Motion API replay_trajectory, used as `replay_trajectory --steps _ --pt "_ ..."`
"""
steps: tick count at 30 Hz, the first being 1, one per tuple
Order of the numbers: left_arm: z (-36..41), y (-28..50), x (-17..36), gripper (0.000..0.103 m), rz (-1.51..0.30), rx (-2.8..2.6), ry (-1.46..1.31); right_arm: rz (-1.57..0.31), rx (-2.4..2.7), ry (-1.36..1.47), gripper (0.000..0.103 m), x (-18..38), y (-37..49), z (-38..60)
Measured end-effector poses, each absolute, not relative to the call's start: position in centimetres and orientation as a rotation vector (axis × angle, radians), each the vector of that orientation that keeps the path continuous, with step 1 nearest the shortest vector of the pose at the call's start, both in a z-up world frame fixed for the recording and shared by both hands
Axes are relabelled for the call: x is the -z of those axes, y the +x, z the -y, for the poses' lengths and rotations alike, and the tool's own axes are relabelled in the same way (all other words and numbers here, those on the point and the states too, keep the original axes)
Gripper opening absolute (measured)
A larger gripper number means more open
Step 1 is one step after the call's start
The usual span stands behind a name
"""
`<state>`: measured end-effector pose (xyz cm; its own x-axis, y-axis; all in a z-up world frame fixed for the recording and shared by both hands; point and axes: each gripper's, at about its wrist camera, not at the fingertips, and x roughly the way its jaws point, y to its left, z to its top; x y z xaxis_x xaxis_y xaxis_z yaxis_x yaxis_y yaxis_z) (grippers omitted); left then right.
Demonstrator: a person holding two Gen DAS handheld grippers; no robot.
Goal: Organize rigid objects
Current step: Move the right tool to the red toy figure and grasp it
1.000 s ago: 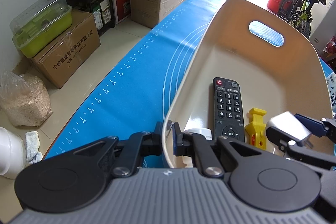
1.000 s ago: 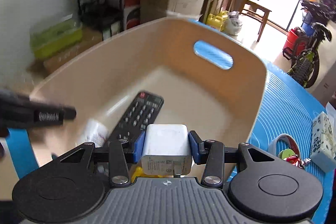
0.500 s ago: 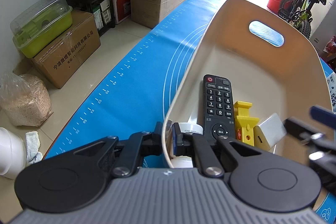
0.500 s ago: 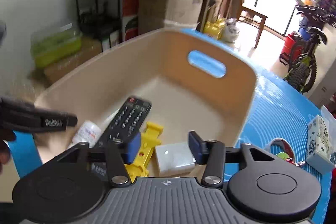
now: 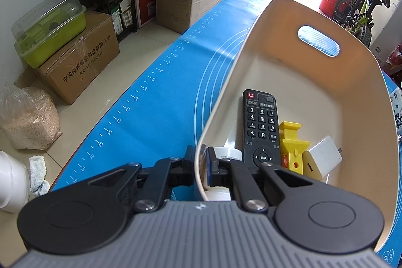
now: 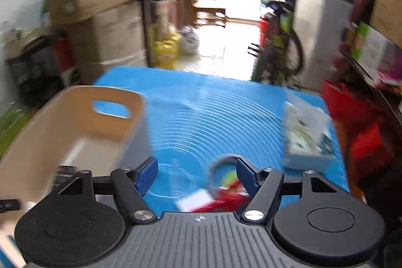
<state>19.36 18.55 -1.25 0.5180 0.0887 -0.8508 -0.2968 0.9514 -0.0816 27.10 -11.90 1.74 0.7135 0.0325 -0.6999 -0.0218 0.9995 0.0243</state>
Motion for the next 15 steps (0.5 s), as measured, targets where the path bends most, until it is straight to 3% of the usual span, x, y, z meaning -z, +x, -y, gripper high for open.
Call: replay_trajectory --steps 7,15 --pt "-18.5 19.4 1.3 0.011 -1.003 -0.235 -0.223 -0.901 0.058 0.080 0.075 3.6 28.4 13.9" --pt "-18.6 19.4 1.3 0.011 -1.004 -0.235 -0.232 -0.920 0.136 0.241 0.075 7.1 29.4 14.8"
